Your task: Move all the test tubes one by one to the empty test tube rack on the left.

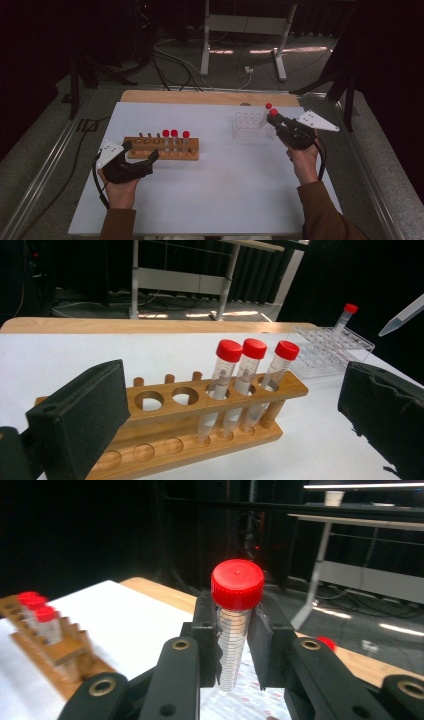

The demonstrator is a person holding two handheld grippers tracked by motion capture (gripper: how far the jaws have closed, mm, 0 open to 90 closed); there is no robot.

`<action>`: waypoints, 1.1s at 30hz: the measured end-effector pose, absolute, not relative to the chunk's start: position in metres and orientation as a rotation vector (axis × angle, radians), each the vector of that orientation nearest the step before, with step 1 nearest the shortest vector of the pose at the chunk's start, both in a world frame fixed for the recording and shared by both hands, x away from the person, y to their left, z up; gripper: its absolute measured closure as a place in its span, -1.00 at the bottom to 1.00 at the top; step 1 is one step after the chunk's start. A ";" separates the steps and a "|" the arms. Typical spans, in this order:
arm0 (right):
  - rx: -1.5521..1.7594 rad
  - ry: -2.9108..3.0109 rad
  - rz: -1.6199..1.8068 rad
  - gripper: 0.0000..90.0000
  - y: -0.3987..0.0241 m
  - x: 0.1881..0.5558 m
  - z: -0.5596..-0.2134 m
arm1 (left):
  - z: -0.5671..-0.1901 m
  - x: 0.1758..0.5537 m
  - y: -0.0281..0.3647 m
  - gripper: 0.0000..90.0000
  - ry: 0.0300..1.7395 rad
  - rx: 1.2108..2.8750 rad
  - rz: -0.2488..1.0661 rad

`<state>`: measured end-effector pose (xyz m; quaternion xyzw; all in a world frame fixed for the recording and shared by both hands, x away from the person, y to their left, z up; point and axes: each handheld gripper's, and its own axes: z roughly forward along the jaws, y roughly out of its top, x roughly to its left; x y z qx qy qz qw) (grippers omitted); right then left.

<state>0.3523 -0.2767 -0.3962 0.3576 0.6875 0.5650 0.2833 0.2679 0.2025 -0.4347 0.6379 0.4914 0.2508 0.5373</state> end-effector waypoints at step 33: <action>0.834 2.076 1.555 0.66 -0.223 0.305 -0.420 | -0.392 0.285 0.076 -0.83 0.869 1.709 0.429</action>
